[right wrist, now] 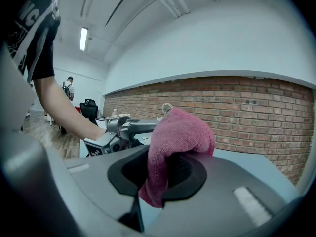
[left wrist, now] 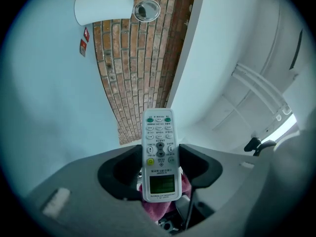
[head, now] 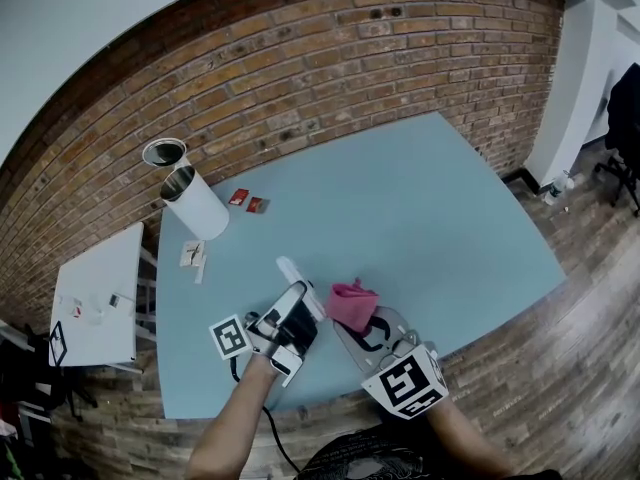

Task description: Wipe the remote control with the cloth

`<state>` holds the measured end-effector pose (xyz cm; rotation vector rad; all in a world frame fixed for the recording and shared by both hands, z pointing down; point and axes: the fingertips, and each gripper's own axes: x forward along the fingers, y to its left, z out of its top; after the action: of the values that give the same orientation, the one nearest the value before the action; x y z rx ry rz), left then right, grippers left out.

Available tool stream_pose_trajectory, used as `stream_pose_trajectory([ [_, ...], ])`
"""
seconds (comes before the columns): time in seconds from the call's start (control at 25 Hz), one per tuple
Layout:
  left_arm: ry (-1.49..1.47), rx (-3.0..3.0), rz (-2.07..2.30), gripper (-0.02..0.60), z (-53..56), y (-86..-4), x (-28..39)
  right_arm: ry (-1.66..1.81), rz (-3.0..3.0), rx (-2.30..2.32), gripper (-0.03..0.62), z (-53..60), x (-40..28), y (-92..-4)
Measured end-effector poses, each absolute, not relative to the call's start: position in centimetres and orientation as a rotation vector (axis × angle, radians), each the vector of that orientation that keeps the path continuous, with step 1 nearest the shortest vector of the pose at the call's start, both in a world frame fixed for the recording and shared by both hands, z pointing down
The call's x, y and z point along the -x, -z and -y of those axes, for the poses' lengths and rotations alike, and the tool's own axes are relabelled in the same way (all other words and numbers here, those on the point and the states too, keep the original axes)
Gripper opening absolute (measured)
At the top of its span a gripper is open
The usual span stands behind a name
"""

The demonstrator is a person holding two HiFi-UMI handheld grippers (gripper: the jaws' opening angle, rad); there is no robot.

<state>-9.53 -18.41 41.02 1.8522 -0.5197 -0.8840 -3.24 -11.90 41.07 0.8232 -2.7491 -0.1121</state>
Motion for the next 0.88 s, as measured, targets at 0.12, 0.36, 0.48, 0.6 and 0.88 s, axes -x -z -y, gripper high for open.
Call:
stream_pose_trajectory([
  [0.12, 0.902, -1.840, 0.547, 0.242, 18.8, -40.8, 9.6, 0.098, 2.769, -0.819, 0.063, 11.9, 3.2, -40.7],
  [0.36, 0.944, -1.788, 0.606, 0.242, 19.2, -41.0, 9.7, 0.003, 2.802, -0.833, 0.063, 11.5, 3.2, -40.7],
  [0.48, 0.947, -1.782, 0.625, 0.242, 19.3, -41.1, 9.7, -0.010, 2.806, -0.830, 0.063, 11.4, 3.2, -41.2],
  [0.6, 0.918, -1.798, 0.660, 0.242, 19.3, -41.2, 9.8, -0.014, 2.806, -0.818, 0.063, 11.2, 3.3, -41.2],
  [0.88, 0.778, -1.889, 0.762, 0.242, 19.1, -41.2, 10.4, -0.059, 2.853, -0.867, 0.063, 11.5, 2.5, -39.4],
])
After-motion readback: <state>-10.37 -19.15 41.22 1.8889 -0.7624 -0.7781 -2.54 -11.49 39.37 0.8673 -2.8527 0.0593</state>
